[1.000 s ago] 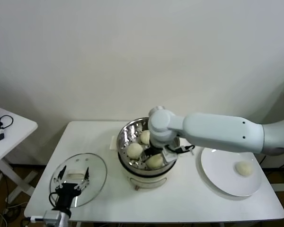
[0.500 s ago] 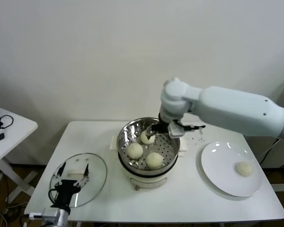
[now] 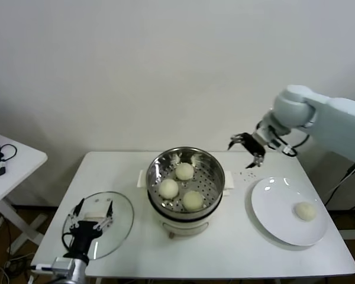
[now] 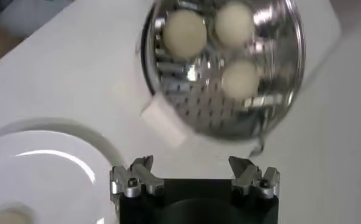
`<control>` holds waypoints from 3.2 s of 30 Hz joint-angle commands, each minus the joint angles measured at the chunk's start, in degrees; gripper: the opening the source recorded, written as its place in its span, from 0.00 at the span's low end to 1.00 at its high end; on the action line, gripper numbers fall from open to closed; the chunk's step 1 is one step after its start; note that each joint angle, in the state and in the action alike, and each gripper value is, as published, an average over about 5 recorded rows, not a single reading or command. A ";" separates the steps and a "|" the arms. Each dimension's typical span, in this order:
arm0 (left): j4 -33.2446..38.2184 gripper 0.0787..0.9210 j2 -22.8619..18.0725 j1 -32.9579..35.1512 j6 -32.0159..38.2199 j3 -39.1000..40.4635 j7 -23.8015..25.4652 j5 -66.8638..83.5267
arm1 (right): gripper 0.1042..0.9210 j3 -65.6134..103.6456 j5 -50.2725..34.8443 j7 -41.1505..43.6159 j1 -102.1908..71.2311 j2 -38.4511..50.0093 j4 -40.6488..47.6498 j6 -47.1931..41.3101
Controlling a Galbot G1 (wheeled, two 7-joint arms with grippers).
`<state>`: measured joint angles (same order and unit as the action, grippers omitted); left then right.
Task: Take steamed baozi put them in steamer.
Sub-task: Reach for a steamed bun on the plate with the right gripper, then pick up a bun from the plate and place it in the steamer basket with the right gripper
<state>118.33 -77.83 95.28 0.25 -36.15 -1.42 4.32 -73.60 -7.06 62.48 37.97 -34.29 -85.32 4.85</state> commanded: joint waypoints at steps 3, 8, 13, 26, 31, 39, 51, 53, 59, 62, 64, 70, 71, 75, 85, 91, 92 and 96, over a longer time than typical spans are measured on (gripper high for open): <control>0.53 0.88 -0.96 0.33 0.69 0.10 0.07 -0.19 | 0.88 15.58 2.35 -0.30 -22.36 15.16 9.78 -9.36; 1.00 0.88 -1.50 0.48 0.60 0.24 0.01 -0.72 | 0.88 29.34 6.03 0.06 -37.41 14.72 12.57 -9.70; 1.11 0.88 -1.90 0.61 0.54 0.38 -0.10 -1.22 | 0.88 36.08 8.46 0.59 -45.09 13.59 14.37 -9.93; 1.05 0.88 -2.85 0.80 0.66 0.41 -0.12 -1.66 | 0.88 41.12 15.34 0.81 -50.07 8.89 22.31 -8.02; 1.01 0.88 -2.97 0.90 0.62 0.03 -0.18 -1.78 | 0.88 41.60 16.27 1.54 -50.27 6.22 25.94 -7.15; 0.47 0.88 -3.07 1.00 0.61 -0.49 -0.20 -1.83 | 0.88 42.05 17.24 2.36 -50.79 3.22 29.21 -6.42; 0.09 0.88 -3.07 1.10 0.50 -0.89 -0.28 -2.05 | 0.88 41.86 18.89 2.74 -49.90 0.47 33.17 -4.76; 0.11 0.88 -3.05 1.04 0.43 -0.84 -0.31 -2.12 | 0.88 41.81 18.75 2.90 -49.96 0.18 33.34 -4.78; 0.15 0.88 -2.96 0.78 0.26 -0.72 -0.44 -2.38 | 0.88 41.82 18.03 3.22 -49.93 0.01 33.29 -4.91; 0.20 0.88 -2.96 0.68 0.19 -0.71 -0.50 -2.38 | 0.88 41.73 17.31 3.30 -49.67 0.15 33.30 -5.01; 0.21 0.88 -2.96 0.70 0.17 -0.69 -0.53 -2.39 | 0.88 41.70 17.12 3.34 -49.53 0.28 33.36 -5.05; 0.21 0.88 -3.05 0.86 0.28 -0.73 -0.56 -2.42 | 0.82 41.59 16.34 3.33 -49.14 0.87 33.05 -5.25; 0.21 0.88 -3.08 0.89 0.31 -0.75 -0.55 -2.42 | 0.79 41.52 16.18 3.32 -49.01 0.95 33.00 -5.31; 0.28 0.88 -3.27 1.02 0.44 -0.81 -0.53 -2.40 | 0.74 41.06 15.30 3.22 -48.46 1.43 32.45 -5.66; 0.83 0.88 -3.06 1.43 0.75 -1.50 -0.32 -1.66 | 0.68 27.53 -0.85 2.27 -35.67 4.93 25.91 -11.70; 1.14 0.88 -3.37 1.28 0.92 -0.92 -0.25 -1.47 | 0.68 14.42 -10.48 2.35 -20.41 4.69 20.66 -15.23; 1.23 0.88 -3.43 1.27 0.93 -0.78 -0.22 -1.46 | 0.68 11.66 -11.85 2.34 -17.65 4.48 19.68 -15.61; 1.60 0.88 -3.45 1.15 0.93 -0.28 -0.15 -1.44 | 0.68 0.18 -17.01 2.33 -6.23 2.69 15.77 -16.82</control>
<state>119.70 -81.30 96.52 1.17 -36.74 -1.63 2.80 -49.10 -8.19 65.06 6.32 -30.64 -60.98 -7.54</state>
